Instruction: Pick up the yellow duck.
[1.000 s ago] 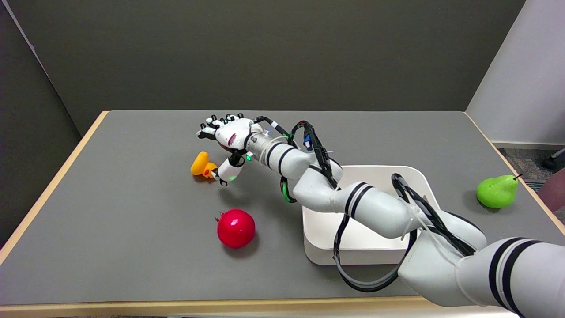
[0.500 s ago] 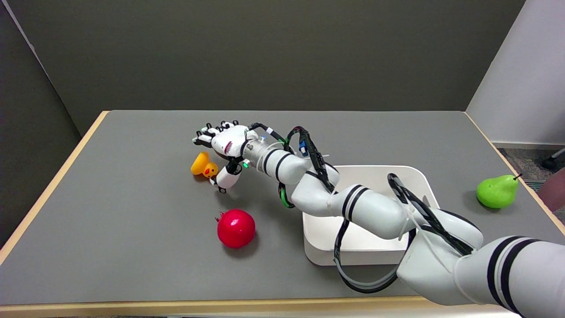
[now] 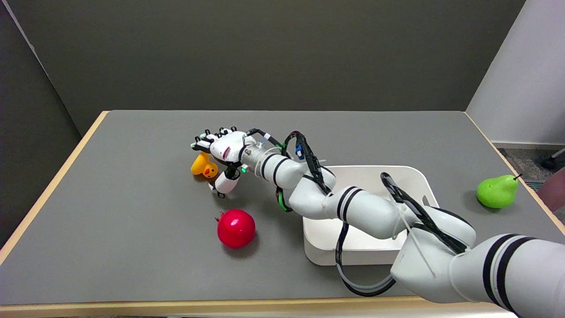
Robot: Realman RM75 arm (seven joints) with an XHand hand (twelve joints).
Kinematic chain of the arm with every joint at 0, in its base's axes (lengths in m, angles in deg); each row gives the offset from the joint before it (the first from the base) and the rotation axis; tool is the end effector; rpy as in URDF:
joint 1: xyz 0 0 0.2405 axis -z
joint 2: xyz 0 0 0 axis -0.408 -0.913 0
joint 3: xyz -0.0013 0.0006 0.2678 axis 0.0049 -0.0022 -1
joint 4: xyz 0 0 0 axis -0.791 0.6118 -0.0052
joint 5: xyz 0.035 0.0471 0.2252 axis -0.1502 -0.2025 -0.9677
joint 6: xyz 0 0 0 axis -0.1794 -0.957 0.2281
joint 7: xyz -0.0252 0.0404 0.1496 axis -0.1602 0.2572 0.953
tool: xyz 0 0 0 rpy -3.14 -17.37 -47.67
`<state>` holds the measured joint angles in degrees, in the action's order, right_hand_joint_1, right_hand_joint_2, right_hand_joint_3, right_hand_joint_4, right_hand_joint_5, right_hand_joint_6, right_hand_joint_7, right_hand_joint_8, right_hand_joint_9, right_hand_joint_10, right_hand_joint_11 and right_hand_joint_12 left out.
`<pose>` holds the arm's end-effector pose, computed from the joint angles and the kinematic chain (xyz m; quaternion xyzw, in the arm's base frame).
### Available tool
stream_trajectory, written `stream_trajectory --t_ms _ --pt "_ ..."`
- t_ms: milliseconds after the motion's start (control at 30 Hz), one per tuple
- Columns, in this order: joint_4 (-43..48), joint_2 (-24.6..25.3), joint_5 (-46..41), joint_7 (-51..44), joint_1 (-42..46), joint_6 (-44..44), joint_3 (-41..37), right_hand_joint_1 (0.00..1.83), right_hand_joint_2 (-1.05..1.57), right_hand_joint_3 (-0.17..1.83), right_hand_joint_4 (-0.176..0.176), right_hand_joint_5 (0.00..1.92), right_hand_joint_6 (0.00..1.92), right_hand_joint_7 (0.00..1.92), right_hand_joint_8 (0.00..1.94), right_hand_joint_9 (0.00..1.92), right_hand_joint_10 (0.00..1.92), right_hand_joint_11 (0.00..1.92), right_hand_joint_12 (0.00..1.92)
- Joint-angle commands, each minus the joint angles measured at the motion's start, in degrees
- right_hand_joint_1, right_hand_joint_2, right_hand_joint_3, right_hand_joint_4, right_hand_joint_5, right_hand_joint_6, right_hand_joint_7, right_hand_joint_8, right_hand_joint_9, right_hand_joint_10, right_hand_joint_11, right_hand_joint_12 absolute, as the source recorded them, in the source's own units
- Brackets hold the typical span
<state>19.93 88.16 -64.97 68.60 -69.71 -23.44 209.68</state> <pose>-0.2871 -0.5360 0.0966 0.8400 -0.0565 -0.0892 0.5322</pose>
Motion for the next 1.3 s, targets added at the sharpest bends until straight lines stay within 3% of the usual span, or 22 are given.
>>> stream_trajectory --t_ms 33,300,400,533,600,667,700,733,767,1300 --pt "-6.48 1.50 -2.94 -0.39 -0.58 -3.76 0.56 0.72 0.69 0.93 0.094 0.03 0.29 0.00 0.16 0.26 0.78 0.02 1.14" --pt "-5.66 1.55 -3.87 -0.39 0.24 -5.22 0.57 0.81 0.81 1.01 0.091 0.15 0.47 0.17 0.25 0.34 0.80 0.03 1.08" --pt "-5.17 1.58 -3.90 -0.39 0.43 -5.36 0.56 0.83 0.88 0.96 0.111 0.16 0.81 0.32 0.34 0.38 0.84 0.05 1.09" --pt "-5.04 1.58 -3.90 -0.47 0.62 -5.36 0.56 0.84 0.91 0.93 0.118 0.17 1.11 0.41 0.52 0.44 0.90 0.06 1.10" --pt "-5.04 1.58 -3.90 -0.47 0.67 -5.36 0.56 0.84 0.92 0.92 0.119 0.18 1.15 0.42 0.55 0.44 0.91 0.07 1.09" --pt "-5.04 1.58 -3.90 -0.47 0.70 -5.36 0.48 0.86 0.94 0.85 0.139 0.22 1.20 0.44 0.61 0.45 0.94 0.07 1.11" --pt "-5.04 1.58 -3.90 -0.47 0.70 -5.36 0.48 0.79 1.06 0.65 0.153 0.28 1.40 0.45 0.64 0.46 0.95 0.07 1.11" --pt "-5.04 1.58 -3.90 -0.47 0.70 -5.42 0.48 0.68 1.26 0.35 0.171 0.39 1.72 0.45 0.67 0.47 0.96 0.08 1.11" --pt "-5.04 1.58 -3.90 -0.47 0.75 -5.49 0.48 0.64 1.32 0.26 0.176 0.42 1.81 0.45 0.69 0.47 0.97 0.08 1.11" --pt "-4.47 1.05 -3.90 -0.47 1.42 -6.05 -0.70 0.71 1.25 0.33 0.176 0.48 1.75 0.50 0.79 0.50 0.98 0.09 1.09"
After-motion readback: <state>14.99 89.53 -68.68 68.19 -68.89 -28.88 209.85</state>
